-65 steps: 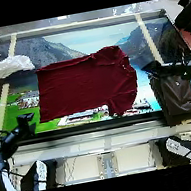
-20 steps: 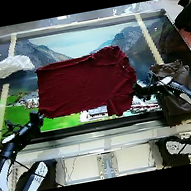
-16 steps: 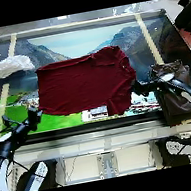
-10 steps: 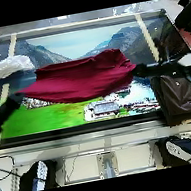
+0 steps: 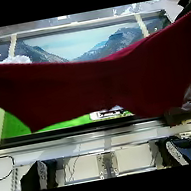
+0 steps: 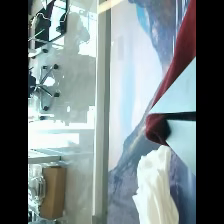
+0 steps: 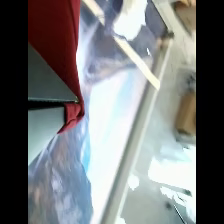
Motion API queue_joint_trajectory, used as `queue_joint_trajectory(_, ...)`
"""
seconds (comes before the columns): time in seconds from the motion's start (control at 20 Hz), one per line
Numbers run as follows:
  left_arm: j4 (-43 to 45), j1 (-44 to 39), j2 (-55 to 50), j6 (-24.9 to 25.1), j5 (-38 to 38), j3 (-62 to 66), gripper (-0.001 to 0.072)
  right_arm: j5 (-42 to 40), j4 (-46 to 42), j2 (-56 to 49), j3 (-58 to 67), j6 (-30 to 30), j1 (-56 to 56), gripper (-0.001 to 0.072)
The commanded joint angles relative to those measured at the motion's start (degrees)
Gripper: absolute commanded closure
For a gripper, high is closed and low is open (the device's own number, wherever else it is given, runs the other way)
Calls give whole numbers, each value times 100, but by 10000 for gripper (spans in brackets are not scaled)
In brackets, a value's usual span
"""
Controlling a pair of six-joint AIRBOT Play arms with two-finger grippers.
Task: Fold the shirts.
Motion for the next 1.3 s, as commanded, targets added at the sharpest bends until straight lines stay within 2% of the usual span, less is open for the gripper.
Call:
queue_joint_trajectory(0.0, 85, -398, -745, -415, -457, 573, 701, -4, -634, -422, 431, 103, -2, 706)
queue_joint_trajectory(0.15, 501, -1357, -1679, -549, -507, 269, 701, 129, -356, -1602, 422, 98, -2, 706)
queue_joint_trajectory(0.25, 1499, -2201, -2380, -570, -378, 87, 701, 400, -146, -2579, 422, 96, 0, 706)
queue_joint_trajectory(0.35, 2704, -2835, -3200, -942, -33, 20, 701, 457, -157, -3595, 422, 96, 74, 705)
queue_joint_trajectory(0.45, 3545, -3171, -4044, -1285, 586, 20, 700, 177, -153, -4603, 424, 85, 212, 706)
queue_joint_trajectory(0.65, 3663, -3460, -5331, -1408, 1829, 26, 700, -1379, -149, -6028, 431, 70, 426, 706)
queue_joint_trajectory(0.85, 3661, -3578, -5807, -1698, 2736, 26, 699, -2105, -166, -6699, 474, 79, 455, 705)
queue_joint_trajectory(1.0, 3672, -3569, -5768, -1768, 2577, 26, 699, -1891, -249, -6798, 470, 85, 457, 706)
queue_joint_trajectory(1.15, 3834, -3501, -5755, -1766, 1528, -33, 699, -1088, -1027, -6710, 468, 439, 457, 707)
queue_joint_trajectory(1.25, 3939, -3464, -5755, -1768, 1097, -317, 700, -367, -1370, -6675, 468, 529, 457, 707)
